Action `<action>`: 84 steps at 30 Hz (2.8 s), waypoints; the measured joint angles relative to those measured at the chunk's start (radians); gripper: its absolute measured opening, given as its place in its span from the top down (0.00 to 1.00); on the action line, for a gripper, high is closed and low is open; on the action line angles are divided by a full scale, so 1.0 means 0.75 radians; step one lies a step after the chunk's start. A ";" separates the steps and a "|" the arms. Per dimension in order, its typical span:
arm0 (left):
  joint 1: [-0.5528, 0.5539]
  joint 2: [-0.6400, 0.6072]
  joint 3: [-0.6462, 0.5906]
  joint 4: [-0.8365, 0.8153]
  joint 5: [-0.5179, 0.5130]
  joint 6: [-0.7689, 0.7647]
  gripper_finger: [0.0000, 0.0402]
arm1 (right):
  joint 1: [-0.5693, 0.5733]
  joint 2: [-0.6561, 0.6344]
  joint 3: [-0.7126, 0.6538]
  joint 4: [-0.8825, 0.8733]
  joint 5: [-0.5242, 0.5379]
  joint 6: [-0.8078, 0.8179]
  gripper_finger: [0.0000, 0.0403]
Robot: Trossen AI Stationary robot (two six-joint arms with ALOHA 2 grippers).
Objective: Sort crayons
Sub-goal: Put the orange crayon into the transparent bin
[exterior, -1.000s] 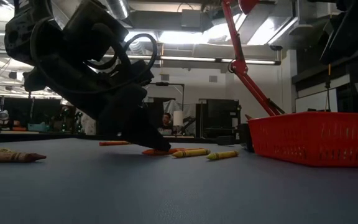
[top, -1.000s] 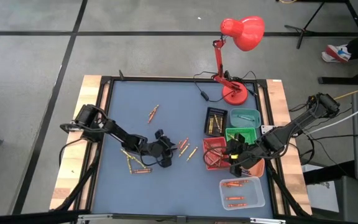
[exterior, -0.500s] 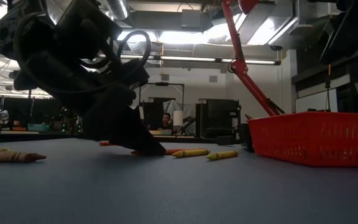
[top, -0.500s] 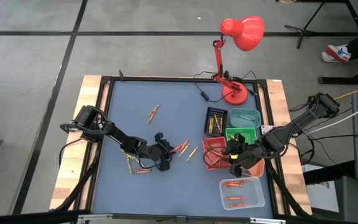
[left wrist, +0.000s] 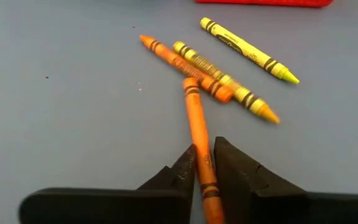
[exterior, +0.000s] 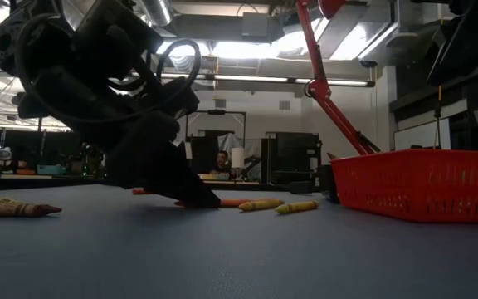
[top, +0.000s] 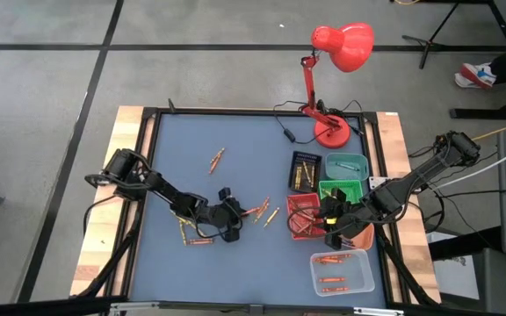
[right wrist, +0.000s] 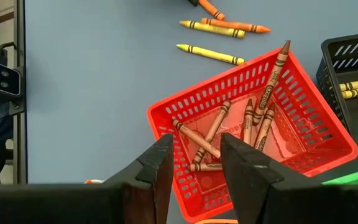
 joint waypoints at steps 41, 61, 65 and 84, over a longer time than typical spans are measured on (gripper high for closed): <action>0.002 0.004 0.117 1.013 0.060 0.281 0.98 | -0.159 0.286 0.001 0.867 0.344 -0.474 0.67; -0.044 0.003 0.222 0.897 0.100 0.432 0.98 | -0.271 0.381 0.001 1.075 -0.142 -0.598 0.67; -0.085 0.002 0.222 0.858 0.034 0.432 0.98 | -0.271 0.381 0.001 1.074 -0.145 -0.615 0.67; -0.165 0.002 0.221 0.760 -0.186 0.434 0.98 | -0.271 0.381 0.001 1.078 -0.187 -0.626 0.68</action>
